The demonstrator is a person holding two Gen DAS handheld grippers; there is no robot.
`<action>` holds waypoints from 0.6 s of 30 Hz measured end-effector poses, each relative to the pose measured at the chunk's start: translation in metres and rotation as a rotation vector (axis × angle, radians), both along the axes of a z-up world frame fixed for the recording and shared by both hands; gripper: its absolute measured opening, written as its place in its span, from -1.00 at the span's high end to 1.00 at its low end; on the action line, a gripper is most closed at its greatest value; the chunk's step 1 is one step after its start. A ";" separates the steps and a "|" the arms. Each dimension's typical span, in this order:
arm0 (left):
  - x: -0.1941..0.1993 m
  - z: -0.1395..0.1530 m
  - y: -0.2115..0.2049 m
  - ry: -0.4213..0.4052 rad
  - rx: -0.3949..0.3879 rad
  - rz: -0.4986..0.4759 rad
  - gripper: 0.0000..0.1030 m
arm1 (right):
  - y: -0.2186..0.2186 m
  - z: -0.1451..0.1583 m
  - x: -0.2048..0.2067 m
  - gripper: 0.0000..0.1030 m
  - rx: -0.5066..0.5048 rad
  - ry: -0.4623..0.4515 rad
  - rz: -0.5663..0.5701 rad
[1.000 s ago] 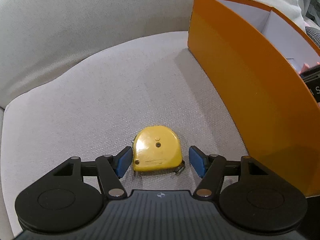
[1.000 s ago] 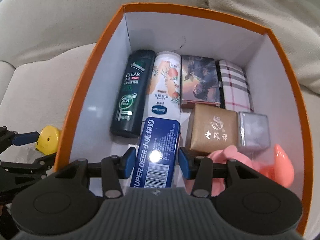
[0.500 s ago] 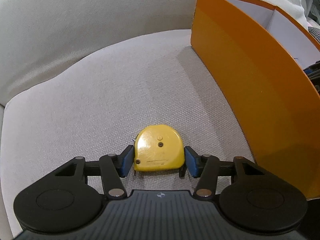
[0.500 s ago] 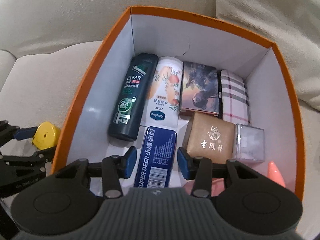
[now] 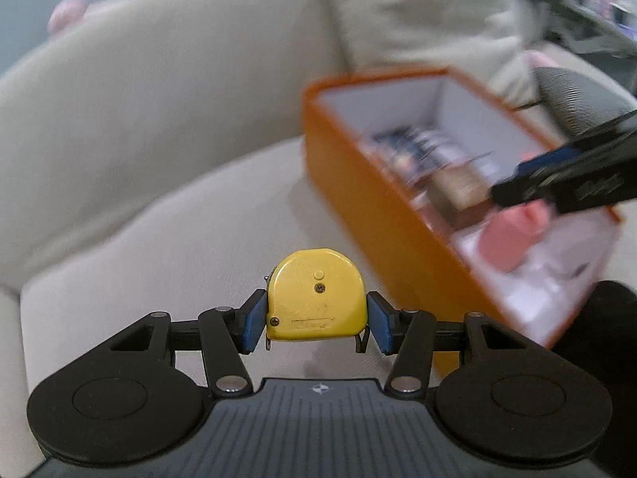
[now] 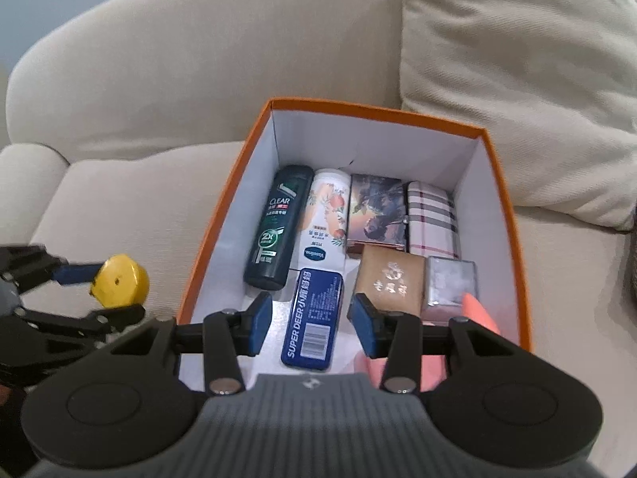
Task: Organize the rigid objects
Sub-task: 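Lower the yellow tape measure into the box and open the left gripper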
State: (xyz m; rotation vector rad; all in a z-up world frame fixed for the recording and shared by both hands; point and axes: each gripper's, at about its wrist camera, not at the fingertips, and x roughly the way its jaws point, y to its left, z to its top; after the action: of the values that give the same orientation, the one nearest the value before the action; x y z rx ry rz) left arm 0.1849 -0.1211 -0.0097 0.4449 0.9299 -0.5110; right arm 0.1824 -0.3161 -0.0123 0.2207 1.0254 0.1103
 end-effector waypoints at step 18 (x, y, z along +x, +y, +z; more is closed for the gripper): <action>0.023 -0.042 -0.154 0.190 0.472 -0.697 -0.18 | -0.054 -0.012 -0.042 0.13 0.105 -0.003 -0.088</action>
State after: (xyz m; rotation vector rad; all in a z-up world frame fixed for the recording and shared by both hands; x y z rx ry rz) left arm 0.2083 -0.2748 -0.0519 1.1844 1.0725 -0.9807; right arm 0.1400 -0.3696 -0.0243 0.3610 1.0062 0.0850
